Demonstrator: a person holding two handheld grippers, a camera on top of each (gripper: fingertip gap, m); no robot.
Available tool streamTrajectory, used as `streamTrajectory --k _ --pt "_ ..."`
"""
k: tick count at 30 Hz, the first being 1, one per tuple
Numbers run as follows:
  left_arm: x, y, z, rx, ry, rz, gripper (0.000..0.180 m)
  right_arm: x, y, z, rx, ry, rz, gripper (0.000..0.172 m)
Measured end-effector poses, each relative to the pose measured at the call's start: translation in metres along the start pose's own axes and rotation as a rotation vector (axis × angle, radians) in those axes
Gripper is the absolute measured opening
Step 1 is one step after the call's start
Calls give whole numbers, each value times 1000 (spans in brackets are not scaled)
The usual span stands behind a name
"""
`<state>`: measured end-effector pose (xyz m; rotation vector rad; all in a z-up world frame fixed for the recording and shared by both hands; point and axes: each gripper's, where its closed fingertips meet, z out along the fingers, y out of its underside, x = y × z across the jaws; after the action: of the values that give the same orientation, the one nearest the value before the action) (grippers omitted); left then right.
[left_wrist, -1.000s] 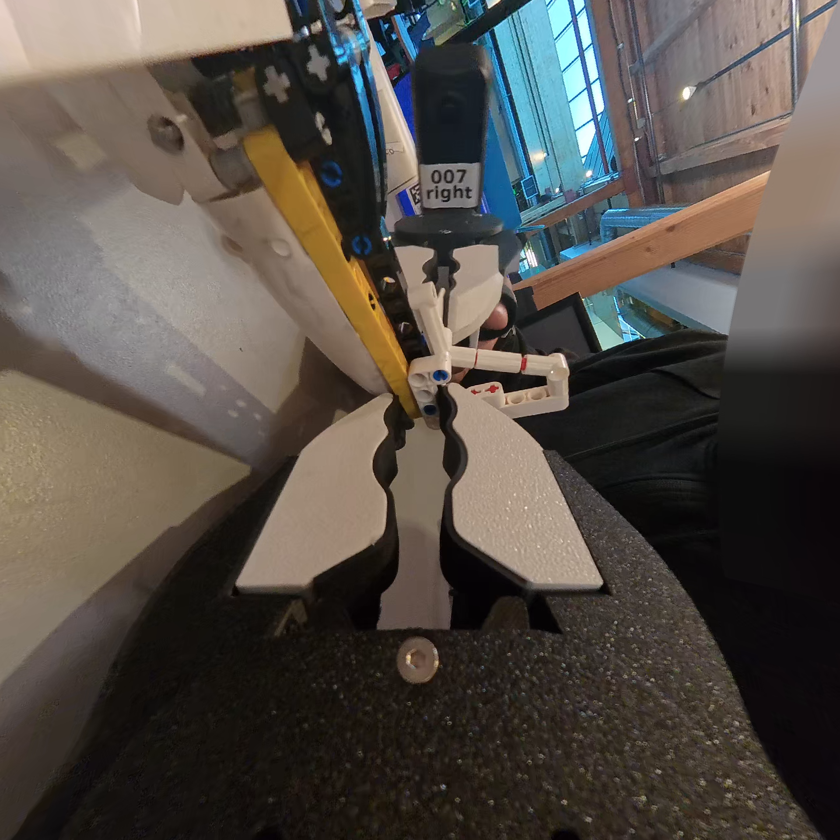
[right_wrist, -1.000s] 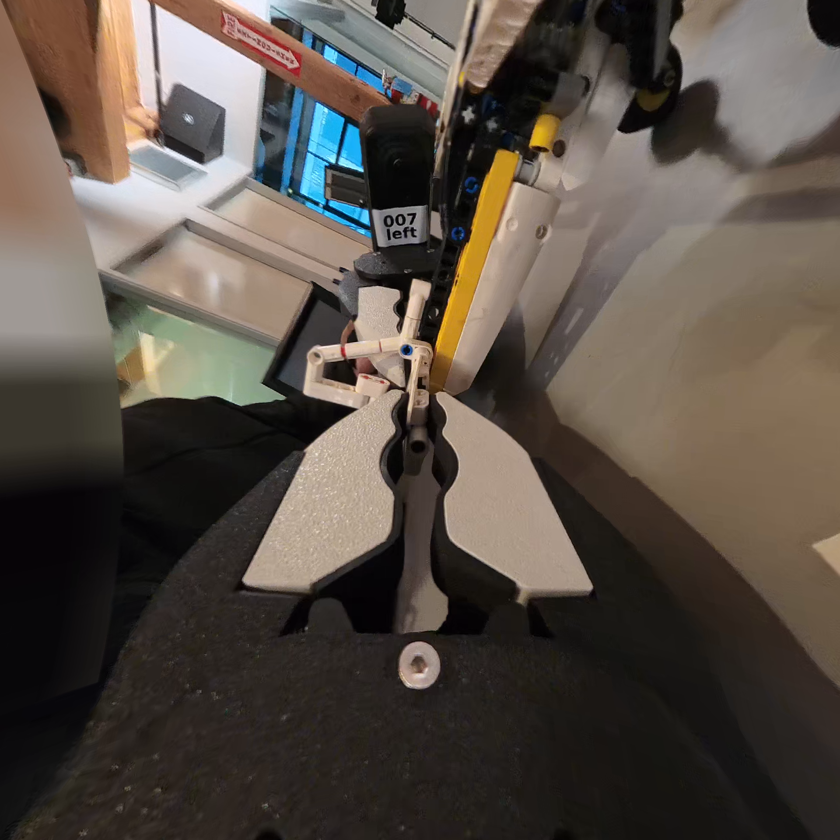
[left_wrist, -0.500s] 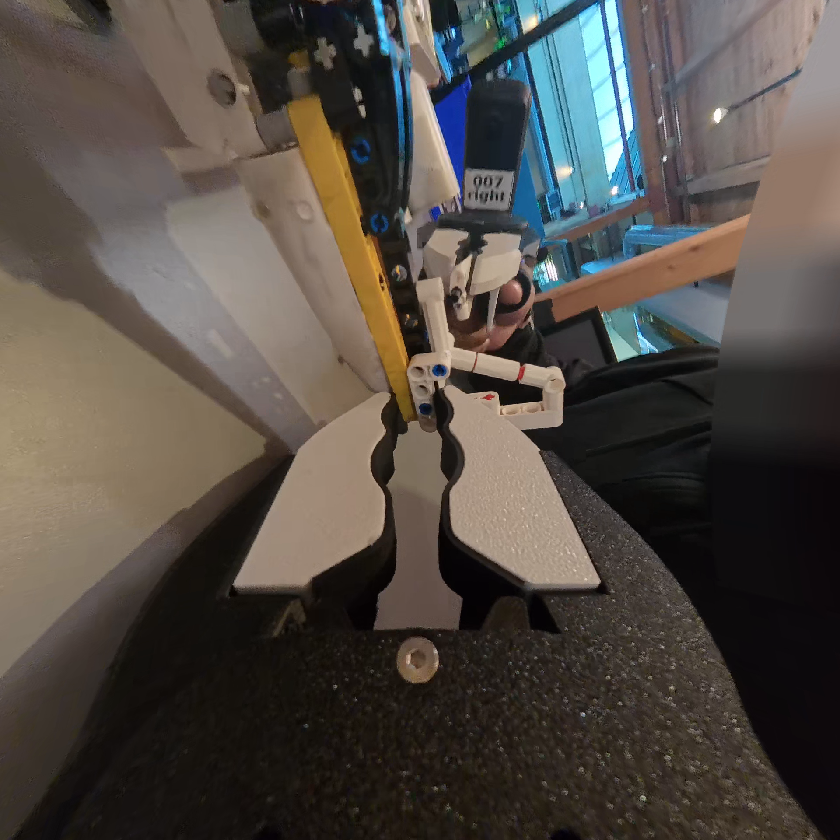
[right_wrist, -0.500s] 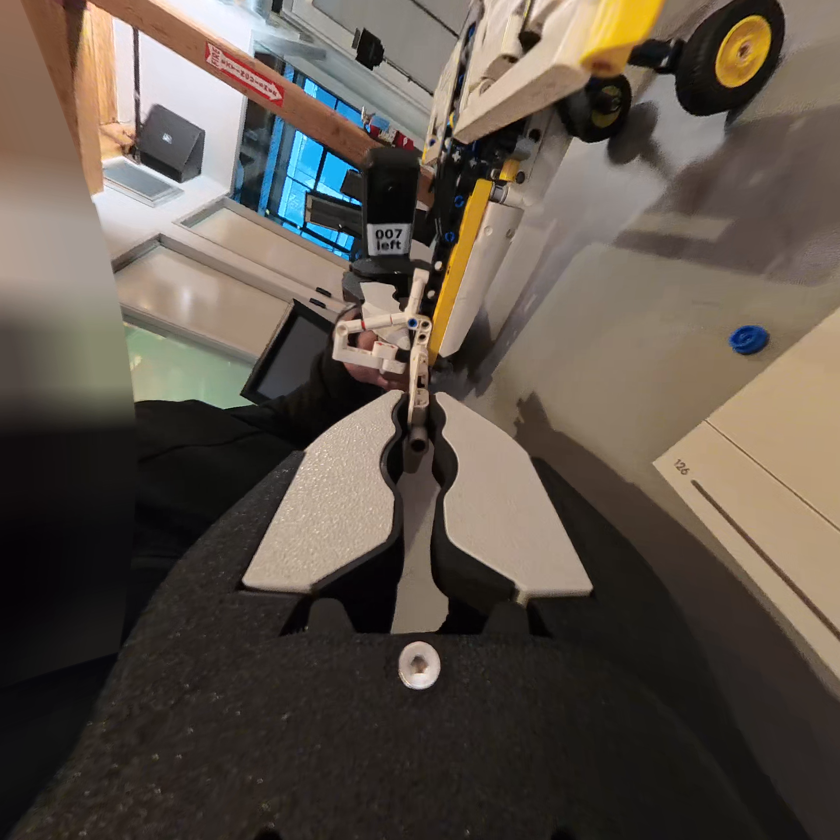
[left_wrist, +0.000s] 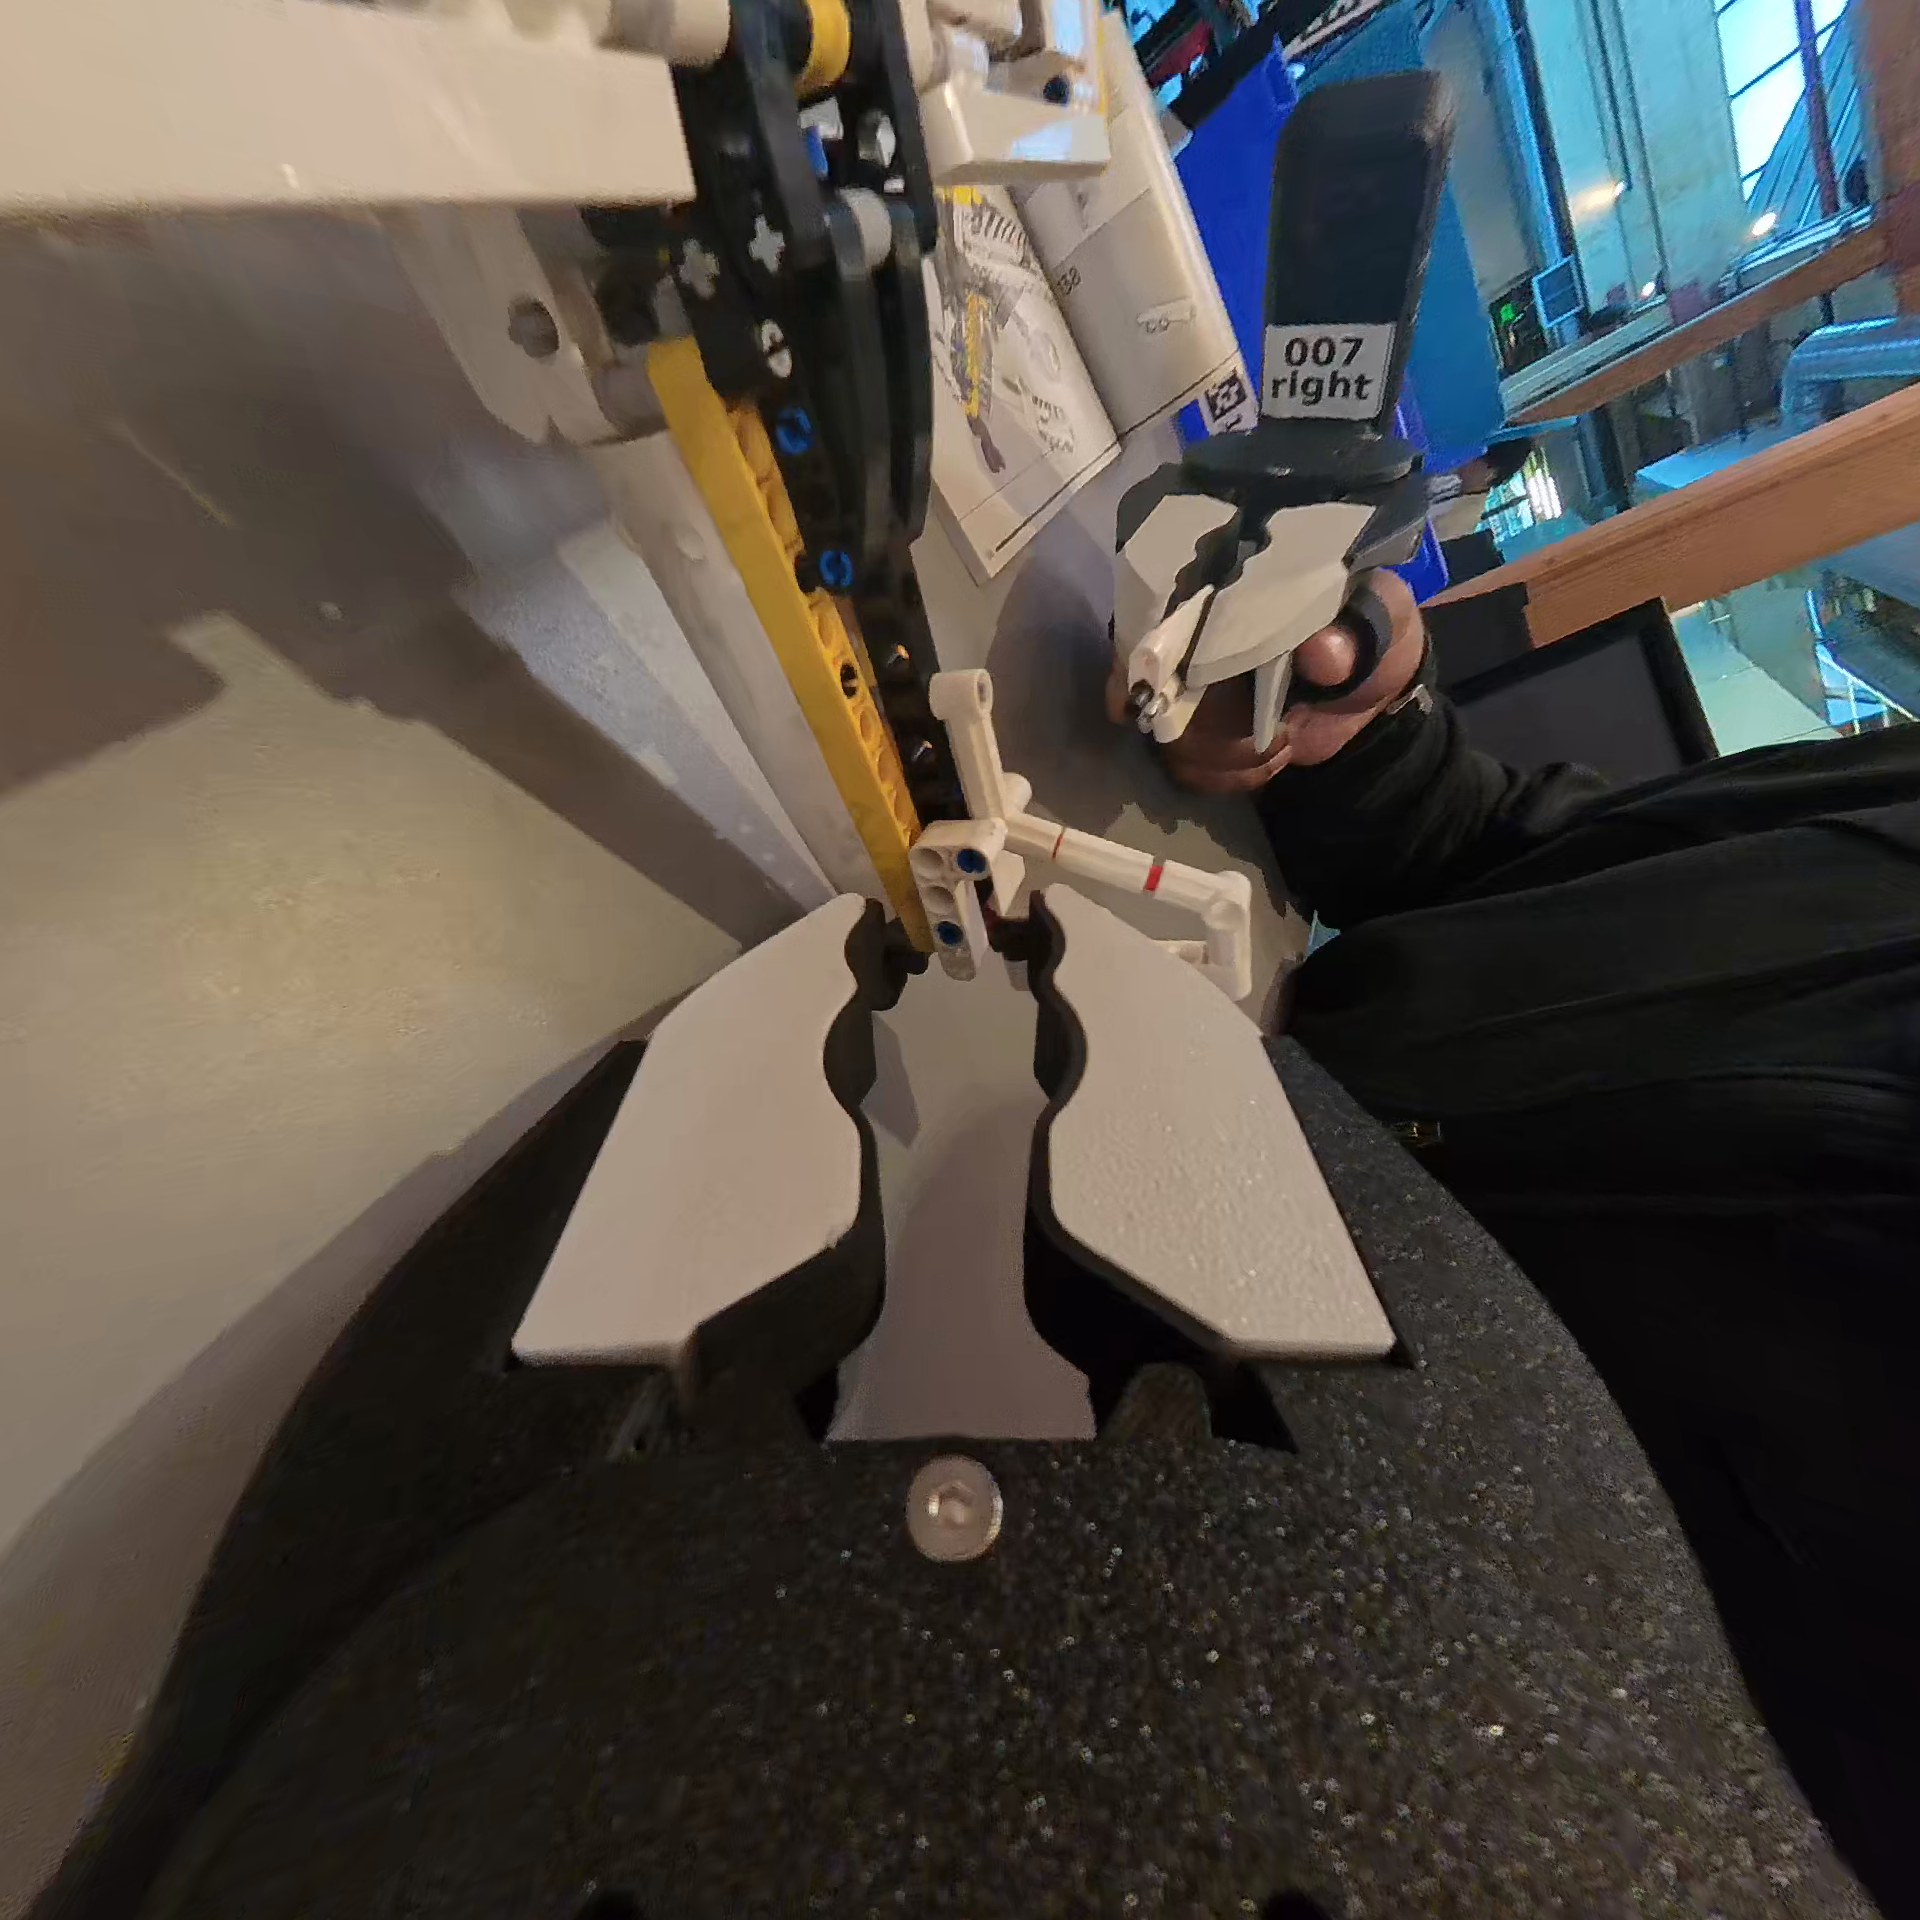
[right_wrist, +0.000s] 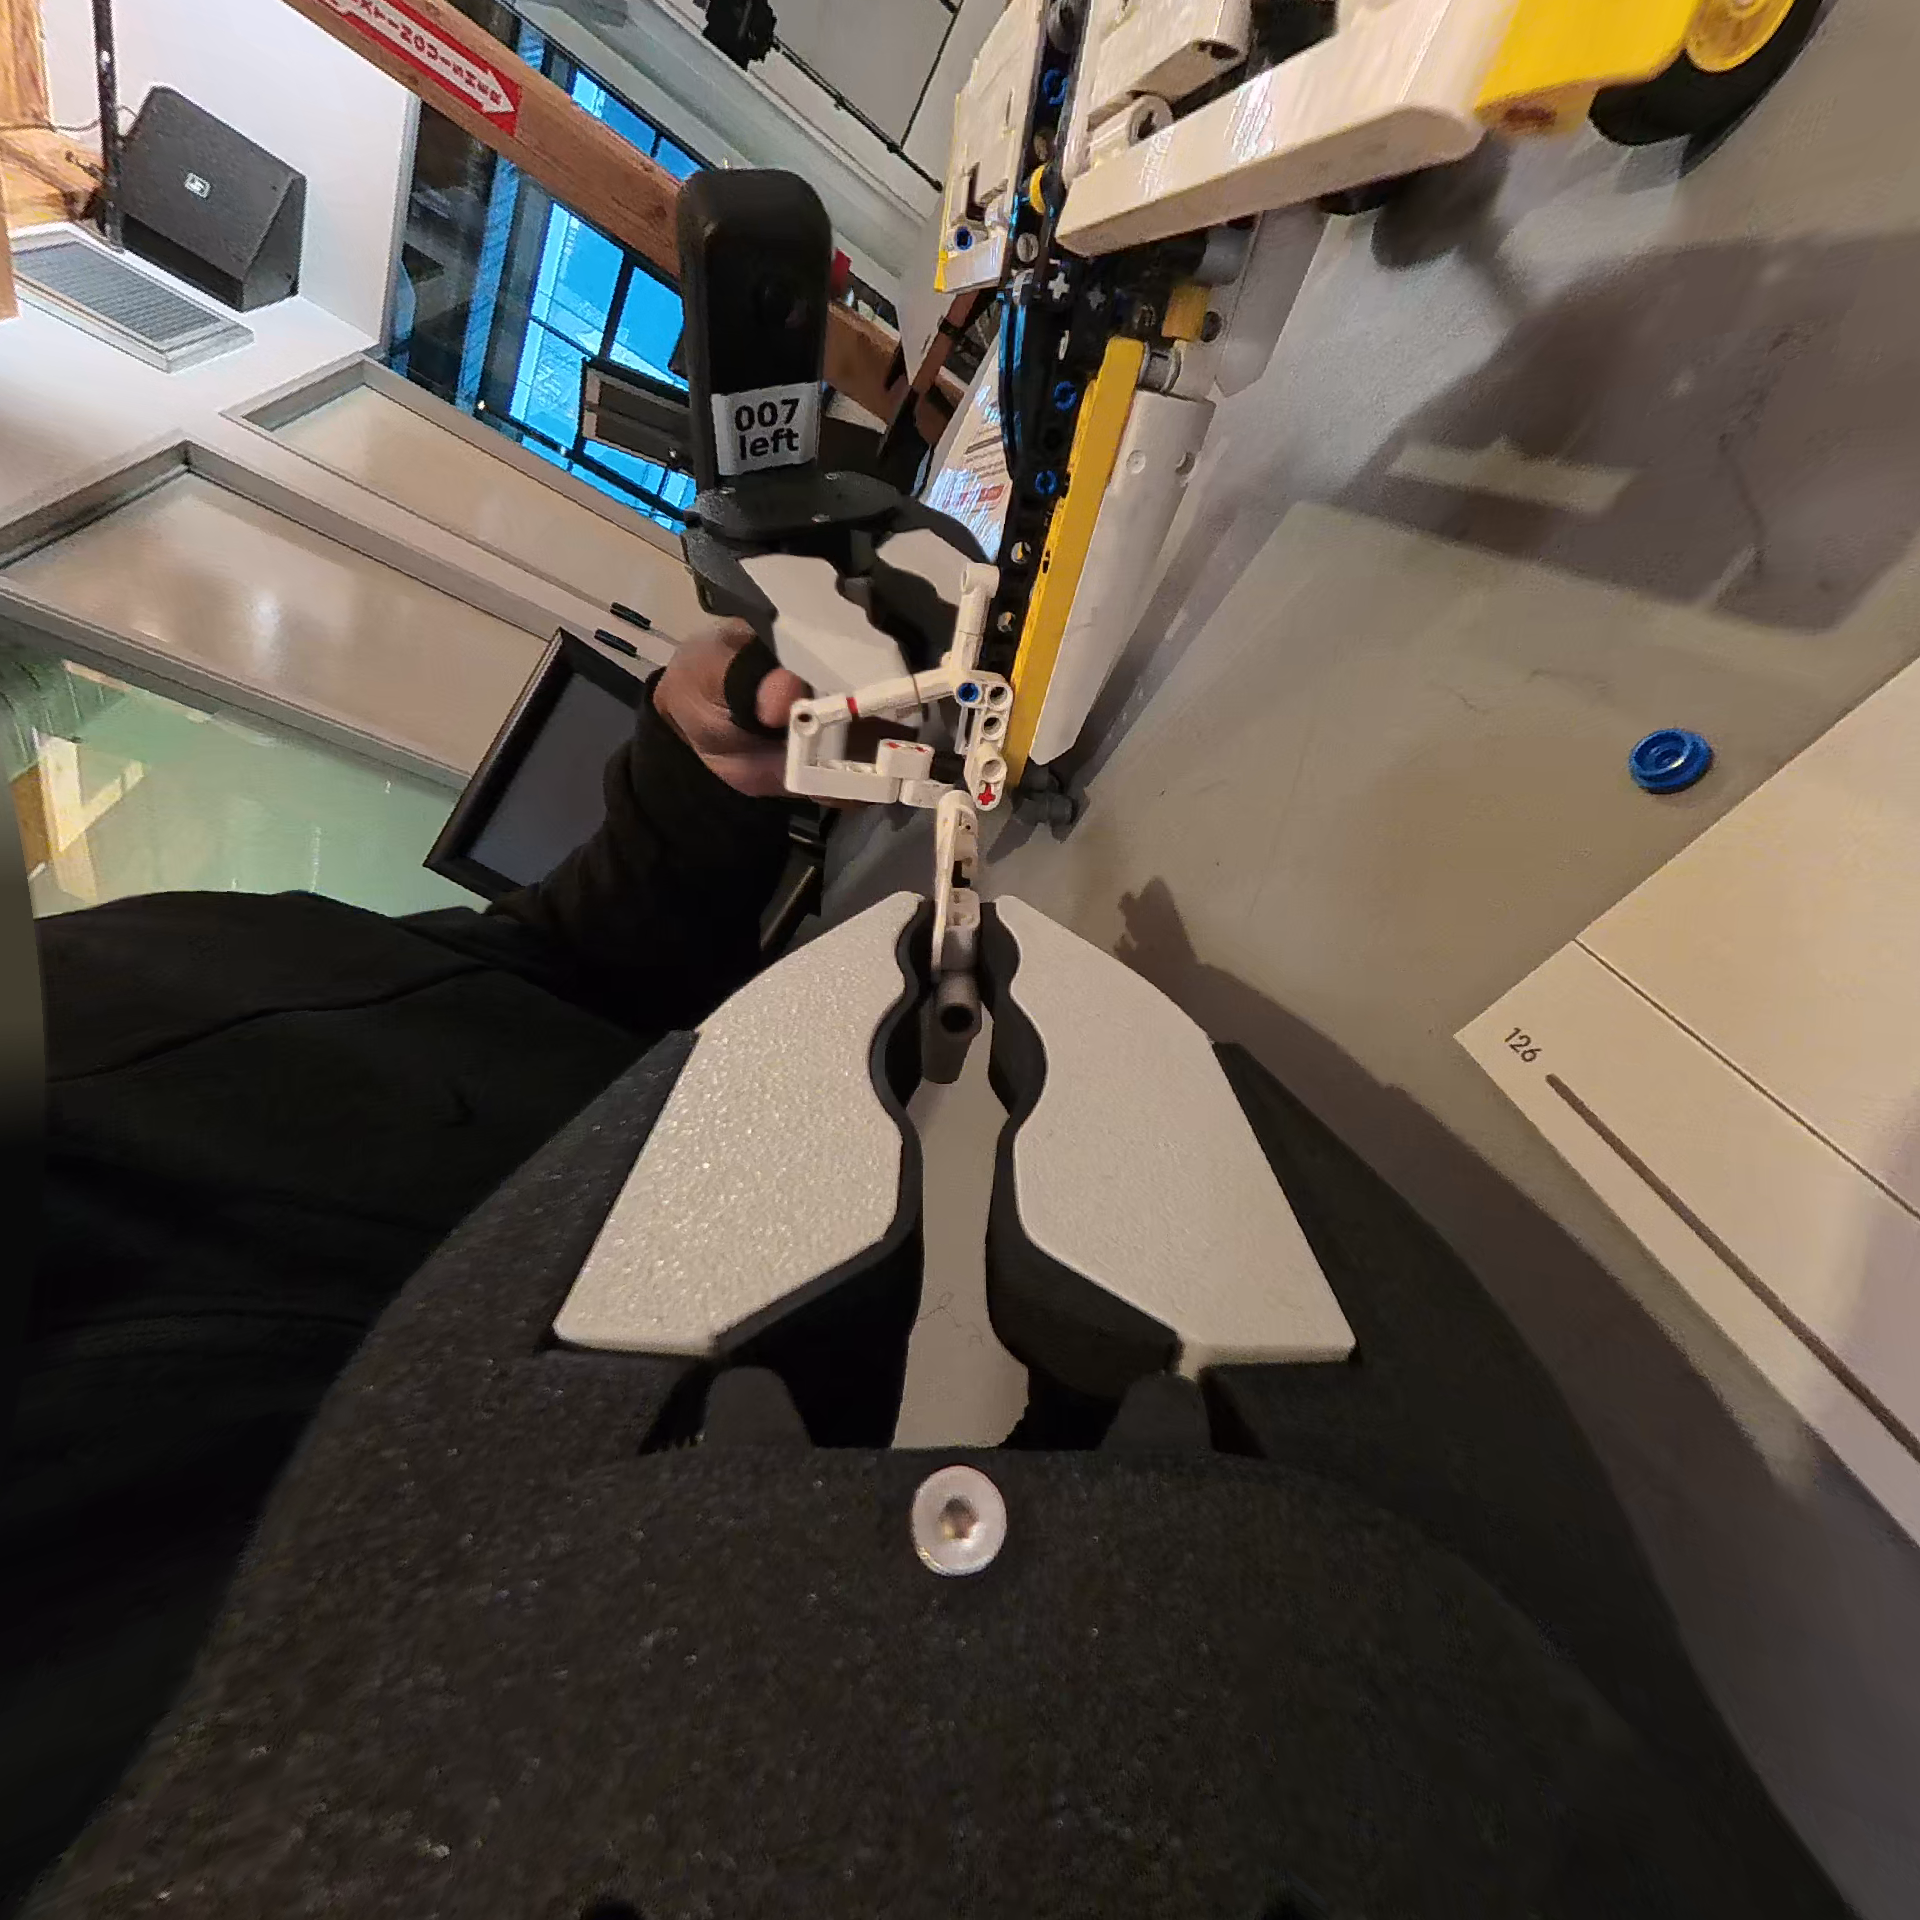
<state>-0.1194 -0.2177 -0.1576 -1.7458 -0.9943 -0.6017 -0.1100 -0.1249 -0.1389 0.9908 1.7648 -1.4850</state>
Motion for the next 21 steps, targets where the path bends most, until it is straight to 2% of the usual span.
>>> streamTrajectory --k 5,7,11,13,15,18,21 --pt "-4 -4 -19 79 -74 67 32 0 4 2 -19 22 -34 8" --pt "1 -13 -34 163 -132 156 32 -2 6 2 -22 17 -35 8" --pt "49 -22 -48 273 -166 377 28 -7 7 -1 -9 -4 -48 7" --pt "82 -19 -36 303 -131 458 20 -9 9 -4 -1 2 -53 8" --pt "105 -11 -10 313 -92 488 15 -10 9 -9 25 17 -57 8" --pt "111 3 43 296 -94 400 17 -12 8 -23 92 49 -46 8" --pt "96 14 87 245 -129 258 22 -14 7 -36 166 78 -30 8"
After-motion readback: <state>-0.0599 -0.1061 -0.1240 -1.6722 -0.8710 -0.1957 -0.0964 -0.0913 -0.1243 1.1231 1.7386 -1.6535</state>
